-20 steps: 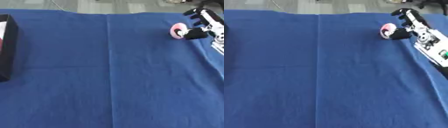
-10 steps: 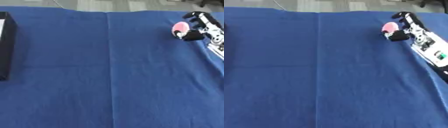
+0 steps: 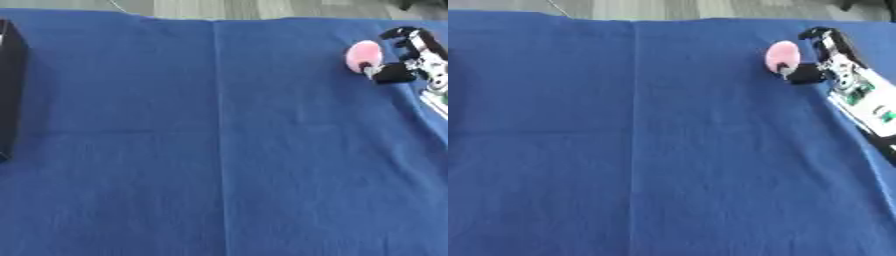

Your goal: Pick up the objects with one hand, pass them to the other hand, and then place them into the box on the other side of the table.

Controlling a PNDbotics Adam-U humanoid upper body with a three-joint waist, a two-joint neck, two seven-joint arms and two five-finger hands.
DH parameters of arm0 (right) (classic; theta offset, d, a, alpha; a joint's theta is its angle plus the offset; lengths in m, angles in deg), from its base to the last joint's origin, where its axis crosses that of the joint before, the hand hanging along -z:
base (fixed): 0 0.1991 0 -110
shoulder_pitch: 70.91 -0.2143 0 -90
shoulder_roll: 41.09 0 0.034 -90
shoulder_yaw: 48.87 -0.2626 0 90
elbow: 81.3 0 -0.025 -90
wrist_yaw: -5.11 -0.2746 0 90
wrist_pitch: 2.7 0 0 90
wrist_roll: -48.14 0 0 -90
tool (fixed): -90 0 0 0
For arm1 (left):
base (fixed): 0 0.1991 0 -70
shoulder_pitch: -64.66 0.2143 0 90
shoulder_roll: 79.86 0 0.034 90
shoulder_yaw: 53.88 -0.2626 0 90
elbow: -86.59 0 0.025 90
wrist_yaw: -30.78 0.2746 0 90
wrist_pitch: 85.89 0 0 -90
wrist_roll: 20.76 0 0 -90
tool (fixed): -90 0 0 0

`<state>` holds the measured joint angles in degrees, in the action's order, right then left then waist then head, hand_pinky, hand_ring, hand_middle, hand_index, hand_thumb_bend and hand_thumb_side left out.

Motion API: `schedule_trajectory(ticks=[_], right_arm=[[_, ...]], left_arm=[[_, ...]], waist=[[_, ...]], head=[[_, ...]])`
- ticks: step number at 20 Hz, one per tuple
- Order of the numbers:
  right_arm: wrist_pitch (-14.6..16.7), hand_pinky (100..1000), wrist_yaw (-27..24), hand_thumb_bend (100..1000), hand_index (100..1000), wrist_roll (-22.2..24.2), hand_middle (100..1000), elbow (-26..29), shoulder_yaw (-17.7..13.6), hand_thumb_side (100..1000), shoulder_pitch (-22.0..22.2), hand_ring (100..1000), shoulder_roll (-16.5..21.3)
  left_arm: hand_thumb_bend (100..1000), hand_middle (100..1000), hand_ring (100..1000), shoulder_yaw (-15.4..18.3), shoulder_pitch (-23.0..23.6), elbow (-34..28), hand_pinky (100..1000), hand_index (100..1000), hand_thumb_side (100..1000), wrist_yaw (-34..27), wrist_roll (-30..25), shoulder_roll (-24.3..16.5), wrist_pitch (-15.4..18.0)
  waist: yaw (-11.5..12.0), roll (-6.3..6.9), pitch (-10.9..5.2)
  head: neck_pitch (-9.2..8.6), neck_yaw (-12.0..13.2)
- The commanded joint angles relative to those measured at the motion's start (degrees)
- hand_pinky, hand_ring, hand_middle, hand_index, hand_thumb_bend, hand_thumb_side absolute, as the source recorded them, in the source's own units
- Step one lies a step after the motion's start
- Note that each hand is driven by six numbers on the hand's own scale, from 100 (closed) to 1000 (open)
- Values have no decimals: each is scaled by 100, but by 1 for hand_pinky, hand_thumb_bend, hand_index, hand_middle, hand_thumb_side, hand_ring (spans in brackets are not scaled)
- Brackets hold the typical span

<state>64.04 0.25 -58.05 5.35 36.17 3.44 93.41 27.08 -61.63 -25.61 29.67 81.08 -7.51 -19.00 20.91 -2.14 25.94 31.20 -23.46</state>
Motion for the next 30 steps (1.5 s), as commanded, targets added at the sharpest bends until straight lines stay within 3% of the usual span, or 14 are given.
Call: schedule_trajectory(ticks=[1, 12, 16, 19, 23, 25, 28, 30], right_arm=[[-44, 772, 45, 381, 809, -67, 871, -21, -139, 100, -3, 873, 272], [-4, 771, -103, 398, 778, -165, 835, -96, -179, 100, 56, 872, 211], [-12, 773, -105, 394, 697, -229, 750, -89, -168, 100, 64, 851, 201], [-25, 768, -60, 257, 611, -307, 650, -81, -174, 100, 71, 825, 201], [3, 761, -15, 216, 545, -393, 587, -37, -161, 100, 95, 790, 202], [20, 759, 13, 203, 559, -391, 600, 10, -148, 100, 115, 781, 205], [-26, 758, 49, 224, 581, -342, 618, 115, -130, 100, 165, 776, 209], [-59, 751, 69, 291, 587, -312, 623, 180, -130, 100, 187, 768, 214]], left_arm=[[100, 787, 793, 71, -49, -90, 907, 770, 790, 24, -4, -87, -11], [100, 786, 793, 82, -10, -83, 908, 769, 806, 44, 6, -47, -22], [100, 786, 793, 93, 3, -73, 908, 769, 808, 44, 22, -42, -20], [100, 787, 793, 97, 15, -62, 908, 768, 807, 41, 27, -41, -20], [100, 787, 793, 99, 35, -39, 908, 768, 807, 39, 30, -37, -20], [100, 787, 793, 100, 39, -24, 909, 768, 806, 37, 35, -38, -20], [100, 787, 794, 92, 24, -14, 910, 768, 805, 23, 38, -29, -14], [100, 787, 794, 83, 11, -7, 909, 768, 804, 17, 29, -22, -12]], waist=[[25, 11, -93], [103, -17, 23], [99, -19, 27], [87, -16, 20], [59, -15, -4], [33, -17, -28], [-1, -21, -66], [-17, -16, -94]], head=[[-124, -45], [-198, -94], [-145, -60], [-101, -35], [-55, -15], [-20, 10], [8, 49], [18, 59]])
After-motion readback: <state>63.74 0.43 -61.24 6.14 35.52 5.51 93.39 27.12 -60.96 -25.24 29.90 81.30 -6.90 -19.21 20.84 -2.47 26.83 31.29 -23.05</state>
